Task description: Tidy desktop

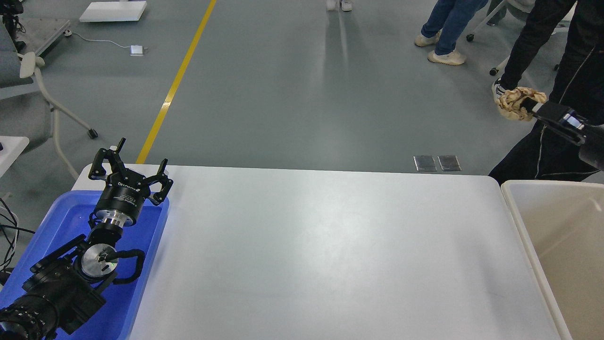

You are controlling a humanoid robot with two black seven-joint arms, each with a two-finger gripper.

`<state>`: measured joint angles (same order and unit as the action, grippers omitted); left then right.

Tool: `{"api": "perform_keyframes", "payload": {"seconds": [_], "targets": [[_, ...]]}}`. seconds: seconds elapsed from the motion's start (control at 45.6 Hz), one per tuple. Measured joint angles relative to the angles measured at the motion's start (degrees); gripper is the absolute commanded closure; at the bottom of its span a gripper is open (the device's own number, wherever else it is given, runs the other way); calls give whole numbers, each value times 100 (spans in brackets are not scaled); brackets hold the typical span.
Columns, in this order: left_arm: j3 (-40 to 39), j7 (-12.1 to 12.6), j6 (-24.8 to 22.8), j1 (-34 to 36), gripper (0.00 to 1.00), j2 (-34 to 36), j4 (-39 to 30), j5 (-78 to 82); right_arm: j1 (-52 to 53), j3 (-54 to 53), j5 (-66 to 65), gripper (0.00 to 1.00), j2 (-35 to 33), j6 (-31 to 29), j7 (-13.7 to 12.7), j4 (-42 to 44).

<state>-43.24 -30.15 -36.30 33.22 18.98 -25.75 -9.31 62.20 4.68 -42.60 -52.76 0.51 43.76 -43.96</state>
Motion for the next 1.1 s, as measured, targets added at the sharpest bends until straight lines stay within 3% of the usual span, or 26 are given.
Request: {"api": "perform_keyframes", "payload": {"seconds": [0.241,0.395,0.571,0.878,1.097], "targets": [[0,0,0,0,0,0,0,0,-138,72,508,100,-4,-245,-128,1211],[0,0,0,-1,0,0,0,0,-344,225,946,100,224,-430,-459,2258],[0,0,0,-1,0,0,-1,0,-730,322,1280,100,619,-529,-1335,3295],[0,0,0,-1,0,0,0,0,-1307,343,1767,100,1211,-529,-3083,4098],[0,0,0,0,0,0,0,0,-1668,335,1932,100,1669,-462,-3610,4488]]}}
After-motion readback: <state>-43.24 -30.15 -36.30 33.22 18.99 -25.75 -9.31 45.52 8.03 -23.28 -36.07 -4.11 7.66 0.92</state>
